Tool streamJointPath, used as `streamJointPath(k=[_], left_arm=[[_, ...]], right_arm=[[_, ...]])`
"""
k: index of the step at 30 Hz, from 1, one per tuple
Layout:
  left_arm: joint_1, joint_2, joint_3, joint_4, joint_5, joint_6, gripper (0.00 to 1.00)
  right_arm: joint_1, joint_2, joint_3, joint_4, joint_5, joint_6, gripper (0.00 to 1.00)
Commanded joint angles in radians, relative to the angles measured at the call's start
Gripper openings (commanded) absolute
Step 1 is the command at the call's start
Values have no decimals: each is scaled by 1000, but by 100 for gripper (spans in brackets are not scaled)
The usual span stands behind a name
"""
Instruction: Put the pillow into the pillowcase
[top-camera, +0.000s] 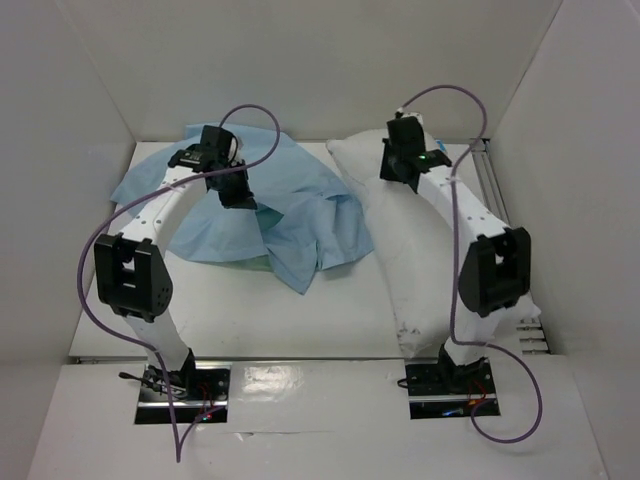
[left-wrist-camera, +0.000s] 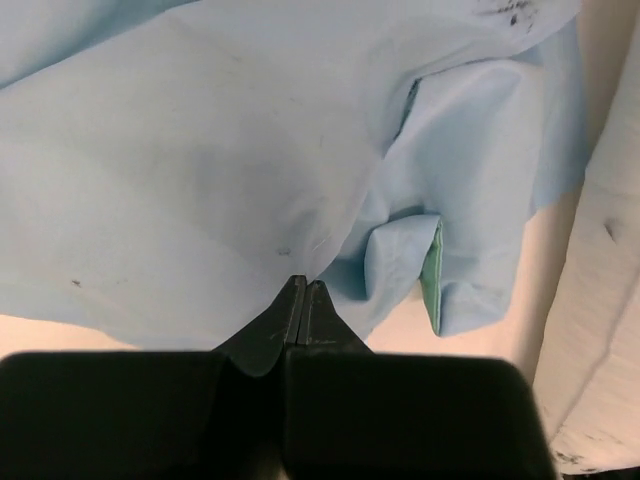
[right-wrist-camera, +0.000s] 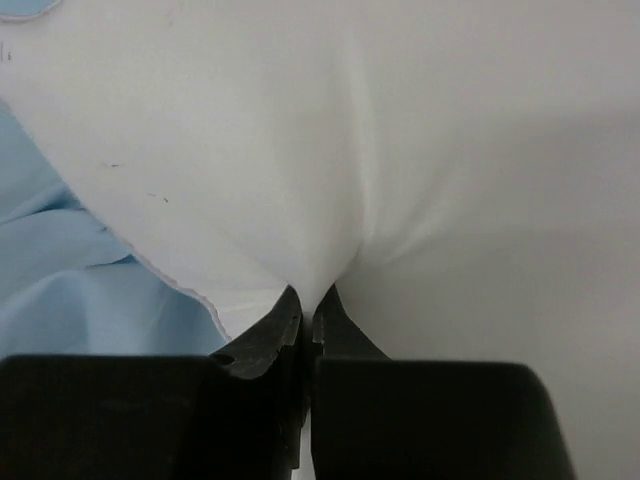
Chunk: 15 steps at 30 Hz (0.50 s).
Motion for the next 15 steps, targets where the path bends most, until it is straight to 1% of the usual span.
streamJointPath(k=[1, 3, 4, 5, 6, 7, 8, 9, 10, 11, 12, 13, 15], left_arm=[[57, -57, 33, -13, 124, -7, 0], [89, -57, 24, -13, 145, -7, 0], [90, -57, 24, -13, 146, 2, 0], [99, -57, 24, -13, 158, 2, 0], [99, -45, 24, -13, 158, 2, 0], [99, -35, 24, -13, 176, 2, 0], [99, -22, 24, -4, 176, 2, 0], [99, -21, 24, -4, 185, 2, 0], [99, -21, 24, -4, 185, 2, 0], [99, -12, 24, -4, 185, 2, 0], [99, -12, 35, -4, 185, 2, 0], [99, -12, 35, -4, 185, 2, 0], [108, -3, 35, -4, 185, 2, 0]], right_arm=[[-46, -224, -21, 140, -260, -97, 0], [-58, -253, 12, 45, -273, -138, 0], [-58, -241, 40, -1, -273, -151, 19], [-58, -195, 101, -103, -273, -151, 58], [-49, -172, 133, -156, -256, -160, 75], [4, -160, 154, -188, -239, -160, 81], [47, -181, 137, -189, -168, -149, 89], [98, -208, 108, -154, -143, -149, 91], [193, -241, 33, -112, -142, -149, 93], [232, -293, 1, -54, -129, -149, 93], [265, -310, -27, -35, -141, -149, 93], [323, -322, -52, -23, -141, -136, 91], [387, -356, -160, 40, -222, -149, 88]])
